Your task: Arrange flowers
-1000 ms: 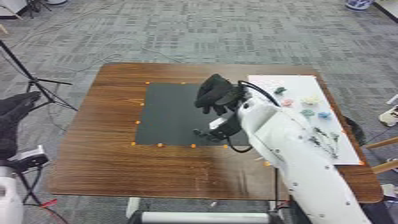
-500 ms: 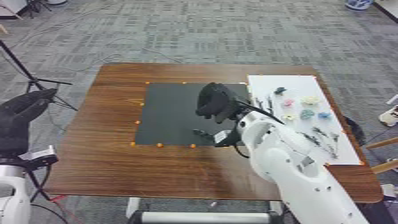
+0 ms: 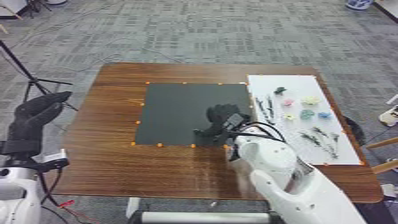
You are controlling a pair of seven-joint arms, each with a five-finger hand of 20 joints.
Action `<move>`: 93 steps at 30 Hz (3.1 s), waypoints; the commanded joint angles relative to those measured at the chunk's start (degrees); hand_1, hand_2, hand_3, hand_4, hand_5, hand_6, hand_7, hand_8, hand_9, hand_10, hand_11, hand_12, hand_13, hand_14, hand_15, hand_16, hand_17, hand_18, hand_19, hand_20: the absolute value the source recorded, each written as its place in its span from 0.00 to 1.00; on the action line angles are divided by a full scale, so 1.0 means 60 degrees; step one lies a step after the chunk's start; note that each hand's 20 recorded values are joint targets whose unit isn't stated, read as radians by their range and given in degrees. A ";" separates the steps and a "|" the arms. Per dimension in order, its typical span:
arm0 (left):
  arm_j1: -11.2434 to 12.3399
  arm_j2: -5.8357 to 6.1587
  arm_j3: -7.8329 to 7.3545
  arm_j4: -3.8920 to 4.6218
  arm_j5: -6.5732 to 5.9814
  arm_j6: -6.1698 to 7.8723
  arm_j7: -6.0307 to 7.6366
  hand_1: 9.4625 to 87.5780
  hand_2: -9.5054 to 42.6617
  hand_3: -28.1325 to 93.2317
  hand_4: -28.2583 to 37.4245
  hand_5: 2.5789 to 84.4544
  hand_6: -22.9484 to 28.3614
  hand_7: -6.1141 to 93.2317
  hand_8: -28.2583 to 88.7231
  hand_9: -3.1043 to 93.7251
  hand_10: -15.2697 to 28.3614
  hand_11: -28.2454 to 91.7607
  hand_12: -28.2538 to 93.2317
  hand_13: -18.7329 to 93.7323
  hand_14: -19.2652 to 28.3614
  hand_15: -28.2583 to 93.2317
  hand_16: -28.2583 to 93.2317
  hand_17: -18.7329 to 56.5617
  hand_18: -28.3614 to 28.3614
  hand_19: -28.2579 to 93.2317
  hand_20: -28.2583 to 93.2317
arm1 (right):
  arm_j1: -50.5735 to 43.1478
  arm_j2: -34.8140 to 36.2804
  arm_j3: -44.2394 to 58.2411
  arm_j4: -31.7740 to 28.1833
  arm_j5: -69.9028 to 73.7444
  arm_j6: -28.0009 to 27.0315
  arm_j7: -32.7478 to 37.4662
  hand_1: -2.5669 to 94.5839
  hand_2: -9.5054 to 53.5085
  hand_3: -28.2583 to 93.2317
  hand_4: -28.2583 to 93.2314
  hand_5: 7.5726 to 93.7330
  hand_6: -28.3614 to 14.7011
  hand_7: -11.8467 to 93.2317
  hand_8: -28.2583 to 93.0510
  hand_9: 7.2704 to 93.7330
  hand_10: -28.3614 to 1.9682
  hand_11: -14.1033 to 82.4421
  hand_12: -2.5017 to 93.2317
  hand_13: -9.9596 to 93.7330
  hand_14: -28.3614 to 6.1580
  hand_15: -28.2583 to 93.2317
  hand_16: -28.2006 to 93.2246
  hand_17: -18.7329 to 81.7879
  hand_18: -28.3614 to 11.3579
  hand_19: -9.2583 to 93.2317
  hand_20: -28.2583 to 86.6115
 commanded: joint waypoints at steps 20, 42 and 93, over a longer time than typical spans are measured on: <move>-0.0310 -0.0217 0.0314 -0.0273 0.0127 -0.0513 0.0027 0.25 0.00 0.75 0.01 0.53 0.48 0.26 0.17 0.44 0.61 0.38 0.34 0.43 0.67 0.30 0.26 0.26 0.65 0.24 0.35 | 0.0337 -0.0246 -0.1028 0.1463 -0.0763 0.1373 0.0370 0.47 0.00 0.72 0.11 0.63 0.52 0.51 0.30 0.85 0.48 0.60 0.38 1.00 0.80 0.72 0.52 0.91 0.52 1.00 0.71; 0.0317 -0.0535 0.0158 -0.0620 -0.0007 -0.0577 -0.0128 0.25 0.00 0.75 0.02 0.52 0.49 0.25 0.17 0.43 0.61 0.37 0.34 0.42 0.68 0.30 0.26 0.25 0.66 0.24 0.35 | 0.1335 -0.0673 -0.0414 0.0902 0.1943 0.0388 0.0799 0.67 0.00 0.67 0.13 0.76 0.62 0.50 0.45 0.98 0.61 0.58 0.37 1.00 0.83 0.79 0.42 0.95 0.52 1.00 0.69; -0.0321 0.0174 0.0584 0.0804 -0.0644 0.0455 -0.0166 0.19 0.00 0.78 0.00 0.54 0.49 0.26 0.17 0.44 0.61 0.37 0.33 0.41 0.65 0.29 0.25 0.26 0.64 0.24 0.35 | 0.1743 -0.3122 -0.0451 0.2065 0.4833 0.0732 0.1996 0.65 0.00 0.70 0.14 0.78 0.58 0.52 0.41 1.00 0.57 0.55 0.31 1.00 0.82 0.79 0.42 0.95 0.51 1.00 0.73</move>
